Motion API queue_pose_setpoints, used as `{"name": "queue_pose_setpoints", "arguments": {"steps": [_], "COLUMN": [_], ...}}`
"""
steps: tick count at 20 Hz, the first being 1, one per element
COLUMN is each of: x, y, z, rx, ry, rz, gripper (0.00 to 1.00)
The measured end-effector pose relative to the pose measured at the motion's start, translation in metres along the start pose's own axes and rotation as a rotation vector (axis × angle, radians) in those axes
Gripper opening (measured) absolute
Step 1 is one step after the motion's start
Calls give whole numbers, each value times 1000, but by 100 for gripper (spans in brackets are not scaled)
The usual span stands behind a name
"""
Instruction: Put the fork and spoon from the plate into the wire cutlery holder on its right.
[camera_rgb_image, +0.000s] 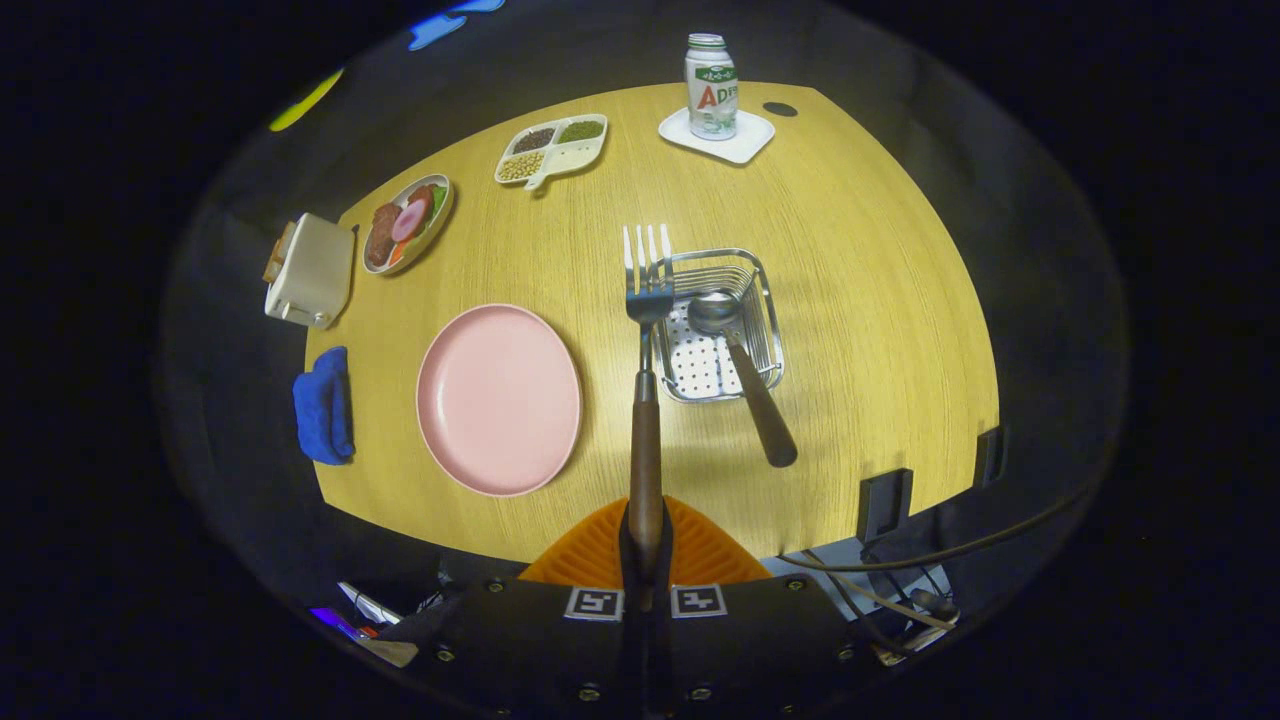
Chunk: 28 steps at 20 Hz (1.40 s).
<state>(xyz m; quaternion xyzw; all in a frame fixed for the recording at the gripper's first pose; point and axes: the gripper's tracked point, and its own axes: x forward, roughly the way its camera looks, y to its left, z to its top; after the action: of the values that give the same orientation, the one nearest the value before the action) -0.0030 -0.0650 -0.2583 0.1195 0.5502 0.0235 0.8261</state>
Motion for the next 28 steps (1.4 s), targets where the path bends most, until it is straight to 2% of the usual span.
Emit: {"name": "queue_pose_setpoints", "arguments": {"steps": [12, 23, 28], "x": [-2, 8, 14], "y": [-25, -22, -21], "z": [-11, -7, -4], "rx": [-19, 58, 71], "ry": [182, 363, 419], "rz": [-32, 18, 13], "gripper": [3, 3, 3]}}
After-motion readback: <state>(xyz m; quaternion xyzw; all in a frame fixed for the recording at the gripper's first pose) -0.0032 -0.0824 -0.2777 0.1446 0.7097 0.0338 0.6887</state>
